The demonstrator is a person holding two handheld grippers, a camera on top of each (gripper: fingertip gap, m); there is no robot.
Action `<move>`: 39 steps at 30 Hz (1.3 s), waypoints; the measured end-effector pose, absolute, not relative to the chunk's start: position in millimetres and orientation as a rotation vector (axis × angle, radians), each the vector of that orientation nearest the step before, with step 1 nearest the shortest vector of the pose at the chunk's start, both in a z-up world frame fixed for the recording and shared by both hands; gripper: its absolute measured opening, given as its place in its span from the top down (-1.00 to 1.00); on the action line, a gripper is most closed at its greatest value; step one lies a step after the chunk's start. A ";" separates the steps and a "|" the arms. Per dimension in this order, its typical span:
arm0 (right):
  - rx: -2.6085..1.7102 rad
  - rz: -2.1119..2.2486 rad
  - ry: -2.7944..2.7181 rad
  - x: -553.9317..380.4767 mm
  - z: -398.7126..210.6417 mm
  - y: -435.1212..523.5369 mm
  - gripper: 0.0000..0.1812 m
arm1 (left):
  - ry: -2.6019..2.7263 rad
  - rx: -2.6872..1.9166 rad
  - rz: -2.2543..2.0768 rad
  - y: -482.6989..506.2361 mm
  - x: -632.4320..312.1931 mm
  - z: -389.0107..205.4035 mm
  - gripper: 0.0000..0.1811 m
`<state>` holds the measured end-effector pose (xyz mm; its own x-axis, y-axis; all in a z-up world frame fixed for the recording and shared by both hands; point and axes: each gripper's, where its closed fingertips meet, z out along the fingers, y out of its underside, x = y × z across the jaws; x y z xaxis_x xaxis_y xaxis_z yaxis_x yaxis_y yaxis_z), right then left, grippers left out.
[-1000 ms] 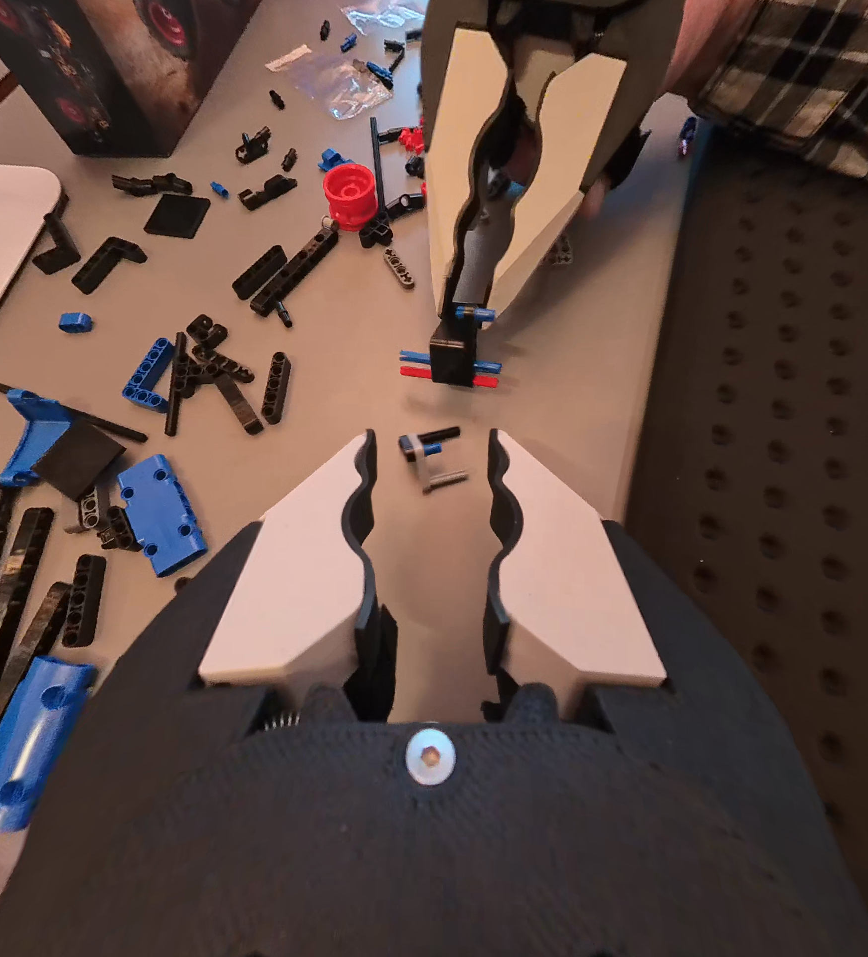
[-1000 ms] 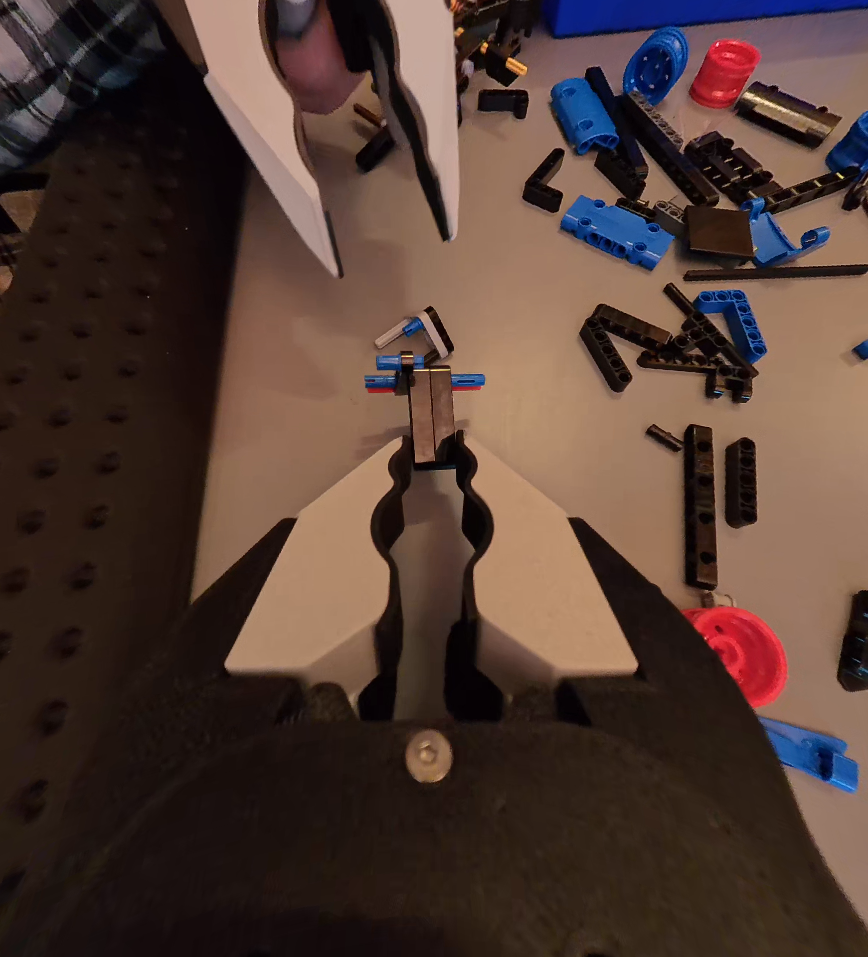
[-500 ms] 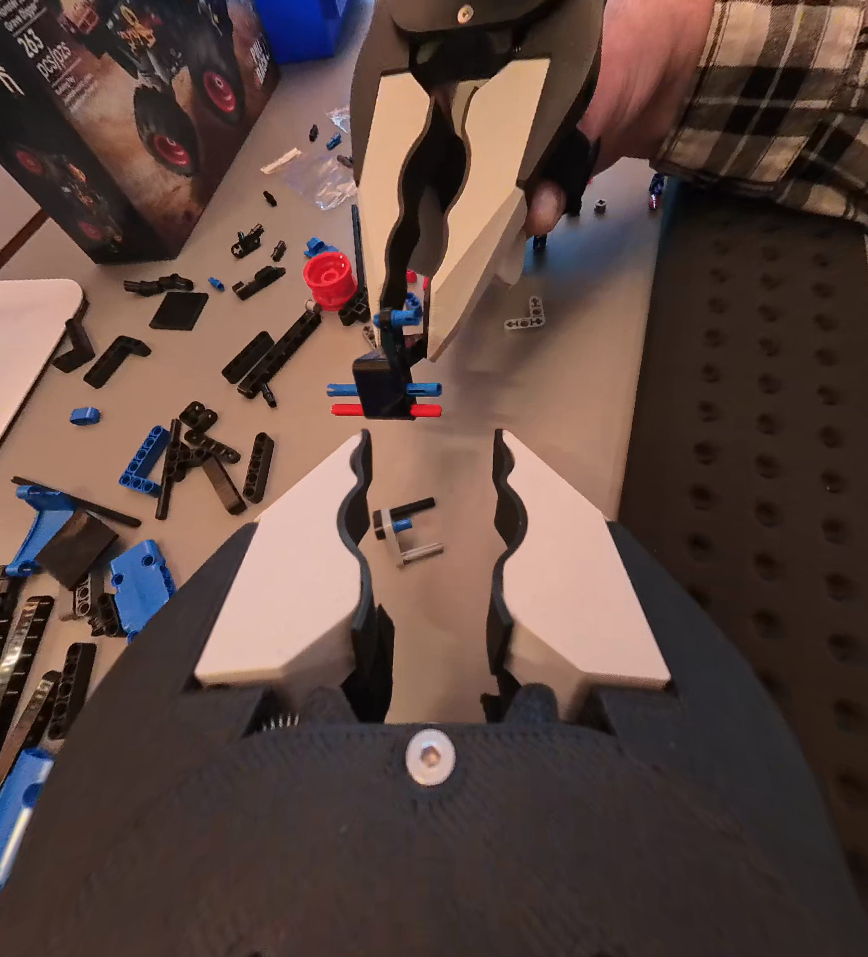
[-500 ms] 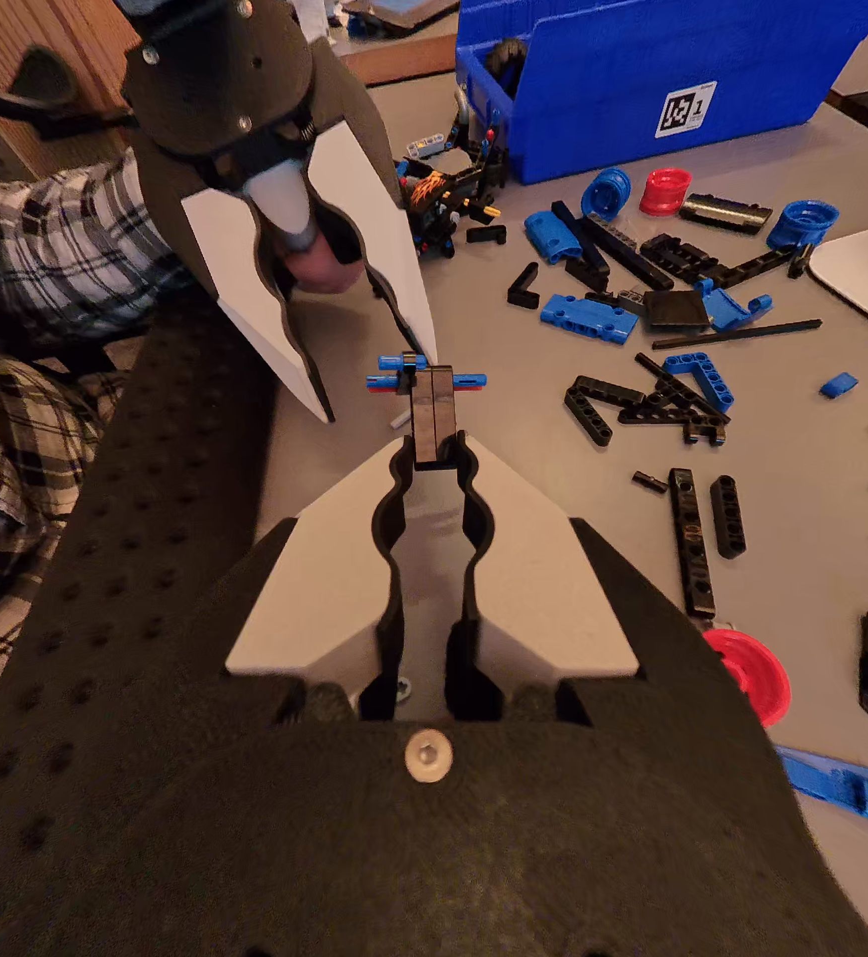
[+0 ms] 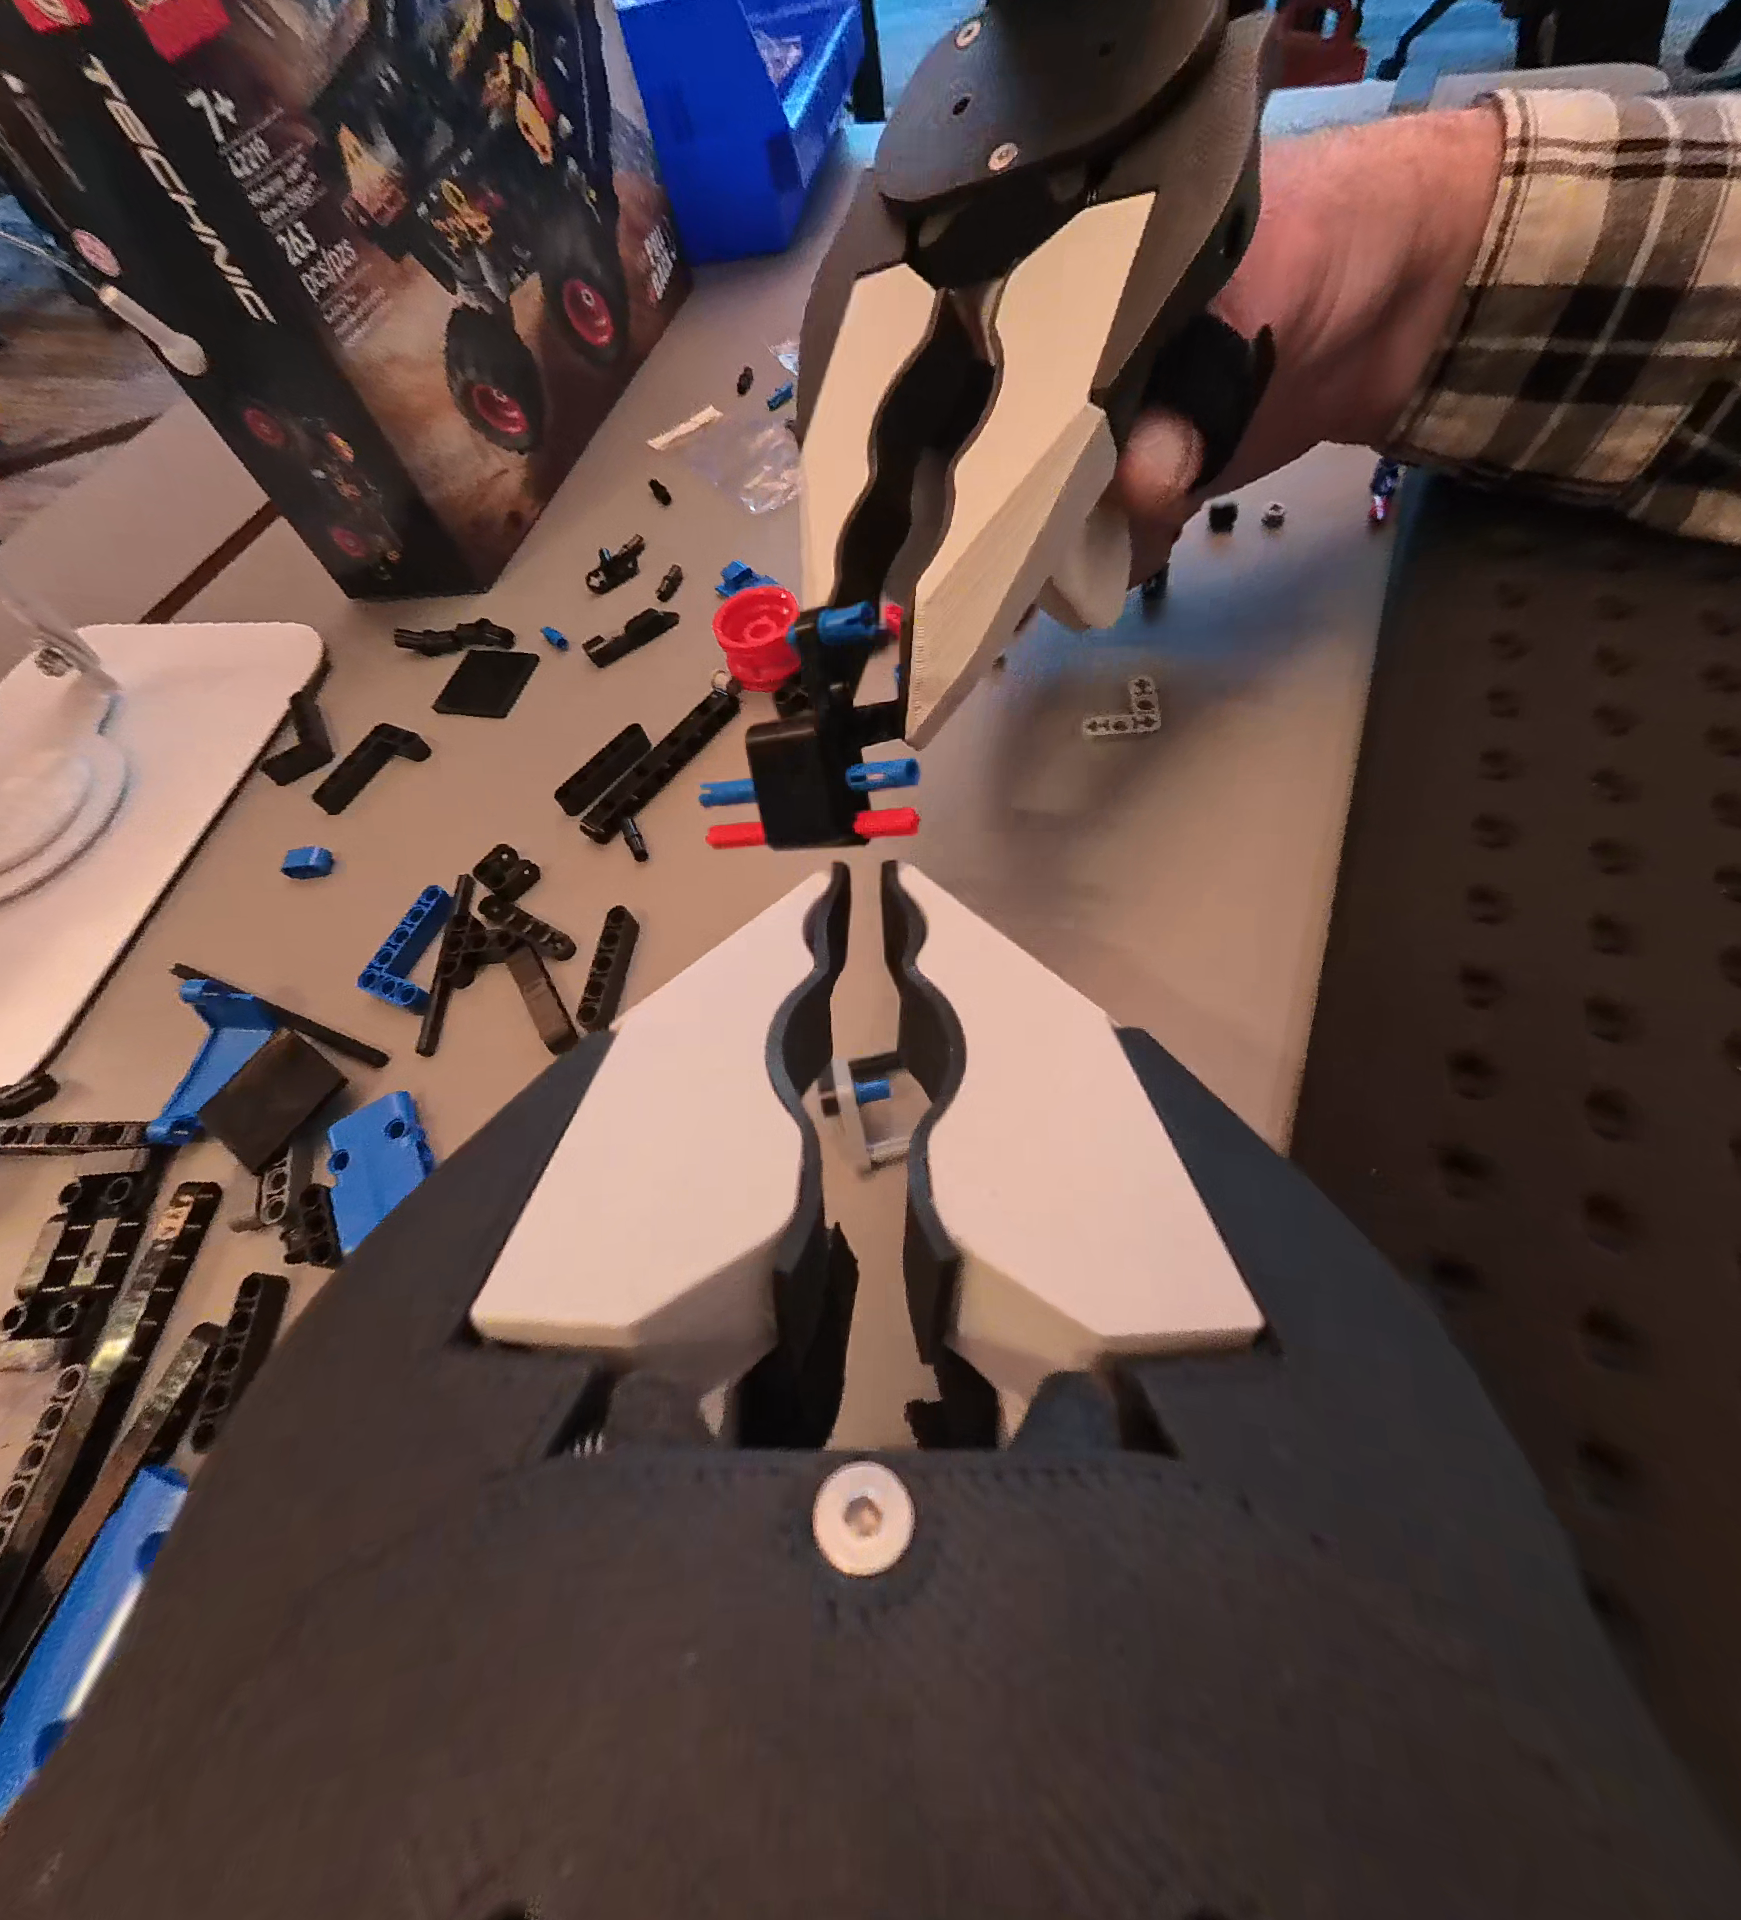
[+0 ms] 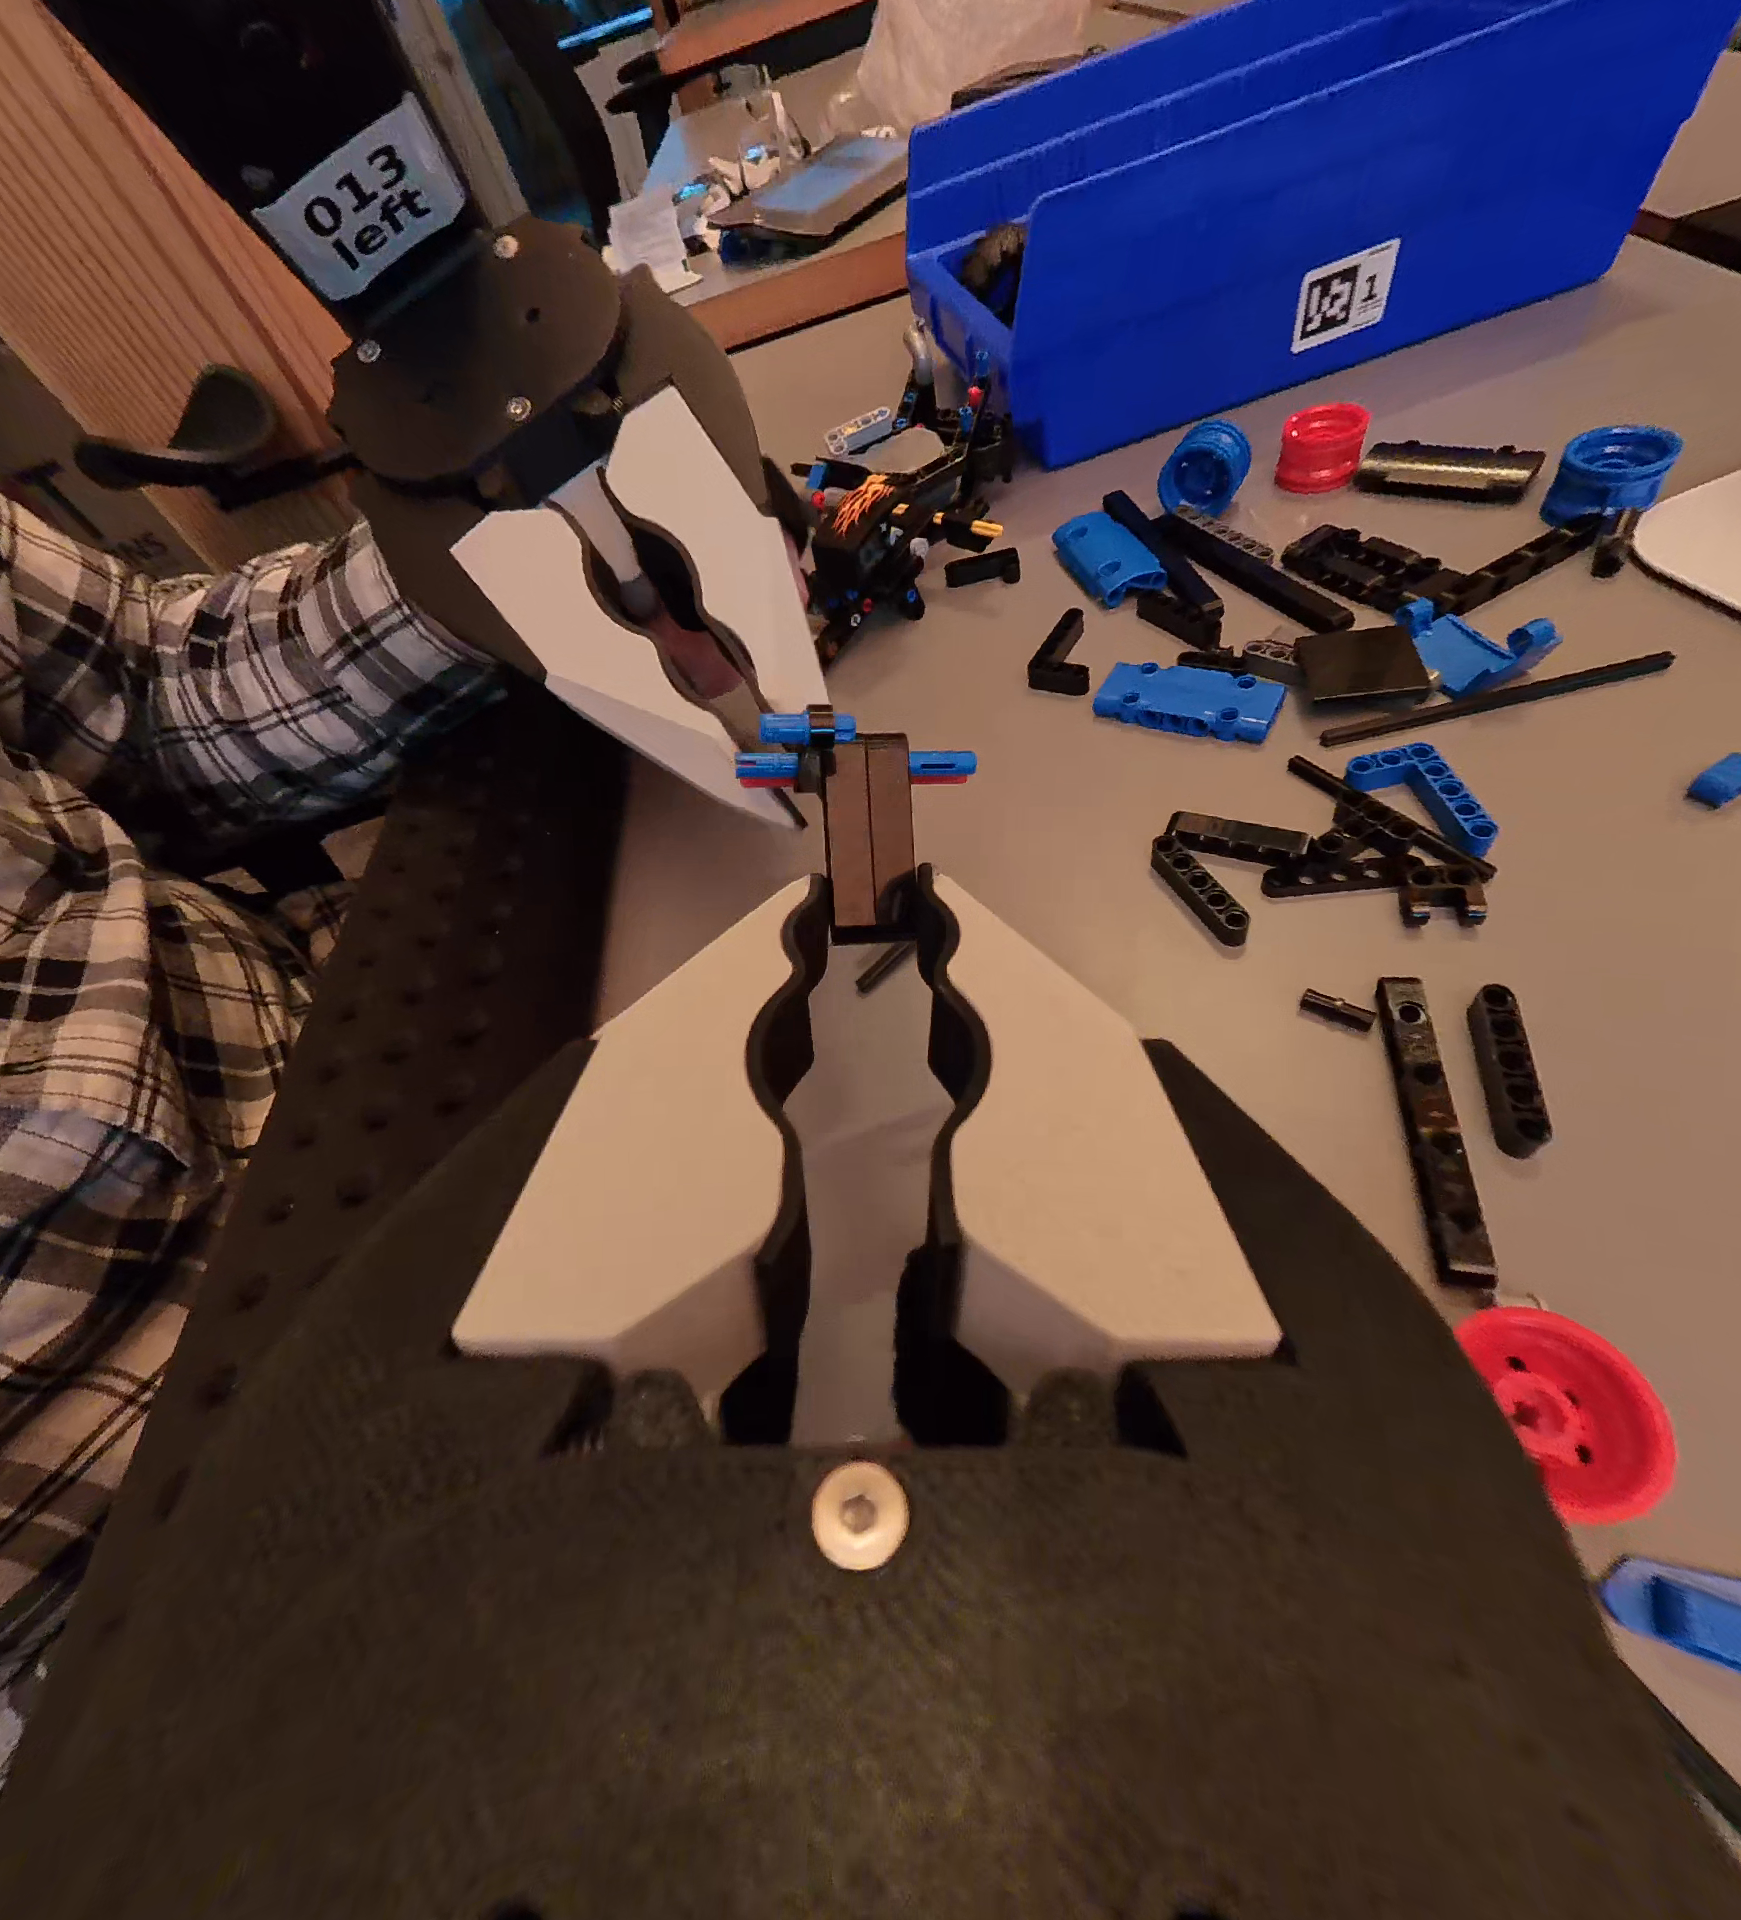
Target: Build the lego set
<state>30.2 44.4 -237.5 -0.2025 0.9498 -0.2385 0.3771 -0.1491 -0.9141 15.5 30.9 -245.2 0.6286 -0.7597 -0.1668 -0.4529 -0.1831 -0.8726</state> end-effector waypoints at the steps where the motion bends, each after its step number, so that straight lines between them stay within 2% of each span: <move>1: -1.517 1.349 -1.563 30.7 -237.2 46.6 0.84 | 0.965 -1.823 -0.366 31.9 14.1 -243.8 0.94; 5: -1.541 1.306 -1.550 34.2 -241.3 54.2 0.84 | 0.904 -1.816 -0.314 34.2 3.4 -231.6 0.88; 8: -1.546 1.302 -1.541 36.2 -241.9 56.8 0.84 | 0.823 -1.881 -0.365 32.7 4.4 -215.5 0.60; 11: -1.551 1.293 -1.537 37.7 -242.3 59.3 0.84 | 0.859 -2.005 -0.427 25.2 24.7 -202.4 0.42; 13: -1.555 1.296 -1.527 38.9 -241.9 61.0 0.84 | 0.945 -2.072 -0.339 28.1 38.5 -191.7 0.39; 16: -1.562 1.299 -1.518 40.3 -242.4 63.4 0.84 | 1.111 -2.082 -0.472 18.7 90.2 -153.2 0.39; 24: -1.582 1.326 -1.497 41.8 -244.5 66.3 0.84 | 1.432 -1.831 -0.657 -44.6 195.8 -42.9 0.36; 28: -1.587 1.325 -1.503 41.4 -246.1 65.9 0.84 | 1.401 -1.783 -0.750 -58.3 210.9 -25.4 0.32; 36: -1.602 1.344 -1.459 43.3 -243.4 71.3 0.84 | 1.213 -1.685 -0.776 -50.6 196.7 18.3 0.39; 39: -1.604 1.350 -1.452 43.4 -243.0 72.1 0.84 | 1.155 -1.688 -0.819 -46.8 180.3 22.2 0.33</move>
<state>43.4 72.1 -243.0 -0.1061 0.9505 -0.2921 0.3600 -0.2371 -0.9023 180.3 -46.8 22.2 0.3426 -0.9390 0.0302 -0.3393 -0.1537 -0.9280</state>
